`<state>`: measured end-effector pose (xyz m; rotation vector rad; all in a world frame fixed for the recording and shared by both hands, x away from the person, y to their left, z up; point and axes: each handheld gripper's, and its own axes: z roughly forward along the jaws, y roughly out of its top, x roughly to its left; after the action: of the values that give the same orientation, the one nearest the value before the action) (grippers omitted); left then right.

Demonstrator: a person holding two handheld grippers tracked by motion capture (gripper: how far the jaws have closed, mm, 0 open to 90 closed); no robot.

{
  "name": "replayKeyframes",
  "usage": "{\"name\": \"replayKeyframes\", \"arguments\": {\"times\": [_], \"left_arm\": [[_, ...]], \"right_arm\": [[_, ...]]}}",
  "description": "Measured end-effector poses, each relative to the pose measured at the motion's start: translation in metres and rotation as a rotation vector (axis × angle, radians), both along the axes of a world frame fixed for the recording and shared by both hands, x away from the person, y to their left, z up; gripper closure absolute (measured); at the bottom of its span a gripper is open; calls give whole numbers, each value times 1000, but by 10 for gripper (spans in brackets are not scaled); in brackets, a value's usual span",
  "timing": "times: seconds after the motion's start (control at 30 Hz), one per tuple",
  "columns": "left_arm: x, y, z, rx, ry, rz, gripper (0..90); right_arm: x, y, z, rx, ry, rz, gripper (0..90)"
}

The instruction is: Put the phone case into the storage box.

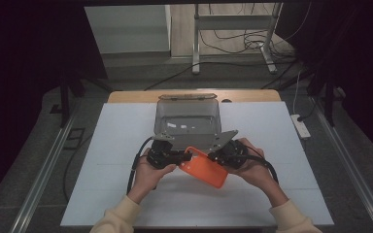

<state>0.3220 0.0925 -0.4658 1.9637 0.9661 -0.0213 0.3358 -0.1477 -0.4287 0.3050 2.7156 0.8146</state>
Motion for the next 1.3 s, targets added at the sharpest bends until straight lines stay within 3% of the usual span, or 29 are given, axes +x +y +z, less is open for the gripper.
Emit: {"name": "replayKeyframes", "arguments": {"times": [0.77,0.9,1.17,1.3], "left_arm": [[-3,3,2,-9,-48,35,810],[-3,7,4,-16,-60,49,810],[-2,14,6,-25,-69,60,810],[-3,17,7,-34,-80,61,810]], "right_arm": [[0,2,-1,25,-7,3,843],[-1,1,0,54,-1,10,689],[4,-12,10,193,34,-36,420],[7,-20,12,246,50,-60,348]]}}
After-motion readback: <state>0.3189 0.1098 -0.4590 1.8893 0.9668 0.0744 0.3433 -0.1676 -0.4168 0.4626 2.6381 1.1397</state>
